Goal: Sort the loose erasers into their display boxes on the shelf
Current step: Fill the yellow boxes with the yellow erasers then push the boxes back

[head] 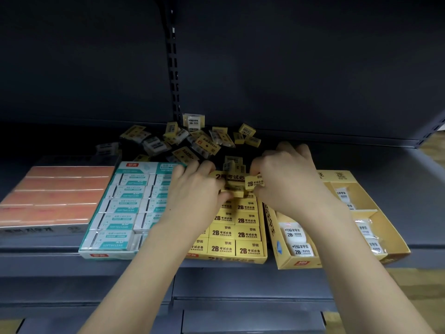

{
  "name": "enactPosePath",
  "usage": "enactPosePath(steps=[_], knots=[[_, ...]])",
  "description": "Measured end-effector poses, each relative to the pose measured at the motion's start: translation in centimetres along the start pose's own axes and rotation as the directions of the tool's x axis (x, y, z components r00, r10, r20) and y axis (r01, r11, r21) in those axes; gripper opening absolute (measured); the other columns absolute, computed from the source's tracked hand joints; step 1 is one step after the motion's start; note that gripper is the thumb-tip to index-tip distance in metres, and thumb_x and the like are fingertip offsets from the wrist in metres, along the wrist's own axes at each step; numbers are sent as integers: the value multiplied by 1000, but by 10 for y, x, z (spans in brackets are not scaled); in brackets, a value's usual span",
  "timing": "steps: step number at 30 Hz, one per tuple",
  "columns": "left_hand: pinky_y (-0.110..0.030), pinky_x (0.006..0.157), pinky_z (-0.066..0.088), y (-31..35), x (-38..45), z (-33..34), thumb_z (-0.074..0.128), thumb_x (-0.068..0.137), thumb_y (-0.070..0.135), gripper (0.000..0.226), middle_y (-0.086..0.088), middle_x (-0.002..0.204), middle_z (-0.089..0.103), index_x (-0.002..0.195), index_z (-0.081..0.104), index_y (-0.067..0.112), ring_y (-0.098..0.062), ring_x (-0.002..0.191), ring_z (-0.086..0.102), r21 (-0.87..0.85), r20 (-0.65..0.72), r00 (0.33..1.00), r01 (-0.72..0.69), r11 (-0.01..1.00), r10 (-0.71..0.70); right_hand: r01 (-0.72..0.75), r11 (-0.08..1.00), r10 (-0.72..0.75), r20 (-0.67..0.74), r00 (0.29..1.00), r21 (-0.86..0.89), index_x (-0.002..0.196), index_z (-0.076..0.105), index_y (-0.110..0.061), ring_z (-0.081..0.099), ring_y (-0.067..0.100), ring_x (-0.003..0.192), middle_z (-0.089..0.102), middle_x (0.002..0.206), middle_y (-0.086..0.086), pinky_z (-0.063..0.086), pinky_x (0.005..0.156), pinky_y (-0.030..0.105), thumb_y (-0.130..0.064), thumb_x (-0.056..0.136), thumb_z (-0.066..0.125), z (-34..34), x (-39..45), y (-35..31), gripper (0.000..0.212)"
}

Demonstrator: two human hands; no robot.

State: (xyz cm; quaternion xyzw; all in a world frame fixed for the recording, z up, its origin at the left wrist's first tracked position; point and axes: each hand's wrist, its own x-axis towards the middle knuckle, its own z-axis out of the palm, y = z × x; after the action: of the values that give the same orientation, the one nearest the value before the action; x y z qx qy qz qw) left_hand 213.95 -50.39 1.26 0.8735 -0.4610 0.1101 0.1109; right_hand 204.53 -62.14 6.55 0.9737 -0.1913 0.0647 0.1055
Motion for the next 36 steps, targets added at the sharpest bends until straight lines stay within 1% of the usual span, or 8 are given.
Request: enactPosePath(steps=[5, 8, 14, 19, 24, 26, 30, 36], knots=[[-34, 87, 19, -2, -1, 0, 52, 88, 47, 37, 5, 135, 46, 122, 59, 34, -20, 121, 36, -16, -9, 999, 35, 999, -35, 18, 1000, -18, 18, 1000, -4, 116, 61, -24, 40, 24, 116, 61, 112, -2, 26, 97, 40, -22, 86, 54, 3, -1, -3, 30], [-35, 85, 19, -1, -1, 0, 59, 85, 41, 47, 2, 136, 46, 130, 51, 33, -22, 121, 37, -46, -42, 999, -4, 999, 2, 26, 999, -27, 35, 999, 18, 116, 61, -24, 41, 24, 116, 62, 107, 0, 27, 97, 40, -22, 87, 54, 9, -1, -5, 29], [-36, 93, 15, 1, 2, 8, 49, 90, 42, 47, 1, 147, 32, 136, 42, 35, -22, 132, 20, -22, 32, 997, -62, 998, 63, 20, 1000, -21, 33, 999, 20, 117, 61, -25, 41, 24, 117, 62, 109, 1, 27, 96, 40, -26, 89, 53, 12, -1, -4, 29], [-35, 93, 13, -7, 1, 9, 45, 91, 49, 47, 5, 148, 32, 136, 42, 37, -21, 133, 20, -25, 58, 998, -5, 1000, 7, 34, 999, -35, 28, 999, 36, 117, 62, -25, 41, 23, 117, 58, 116, -2, 27, 98, 40, -24, 89, 54, 16, 1, -3, 29], [-34, 90, 13, -8, 3, 5, 44, 90, 51, 46, 11, 141, 40, 133, 46, 36, -18, 131, 24, -25, 94, 996, -6, 1000, 8, 31, 996, -35, 48, 998, 87, 114, 63, -29, 42, 22, 114, 62, 108, -4, 28, 98, 39, -23, 88, 57, 18, 4, 0, 27], [-35, 95, 12, -9, 3, 4, 43, 90, 53, 47, 11, 144, 38, 134, 44, 36, -17, 133, 22, -34, 124, 992, -9, 999, 13, 20, 993, -27, 62, 998, 118, 114, 64, -31, 42, 21, 114, 64, 104, -5, 27, 97, 39, -24, 88, 58, 18, 5, 1, 27], [-39, 113, 6, -9, 5, 4, 43, 92, 49, 47, 0, 153, 23, 136, 41, 32, -17, 142, 14, -63, 198, 980, -5, 998, 17, 24, 996, -30, 67, 997, 88, 110, 65, -28, 41, 21, 115, 65, 104, -4, 25, 97, 40, -22, 88, 59, 17, 8, 1, 24], [-46, 114, 6, -8, 7, 1, 41, 91, 53, 52, 3, 143, 39, 137, 36, 28, -15, 133, 33, -21, 223, 975, -5, 1000, 9, 53, 999, -52, 55, 997, -4, 108, 64, -23, 39, 24, 116, 61, 105, -2, 23, 96, 41, -27, 88, 59, 17, 9, 1, 21]])
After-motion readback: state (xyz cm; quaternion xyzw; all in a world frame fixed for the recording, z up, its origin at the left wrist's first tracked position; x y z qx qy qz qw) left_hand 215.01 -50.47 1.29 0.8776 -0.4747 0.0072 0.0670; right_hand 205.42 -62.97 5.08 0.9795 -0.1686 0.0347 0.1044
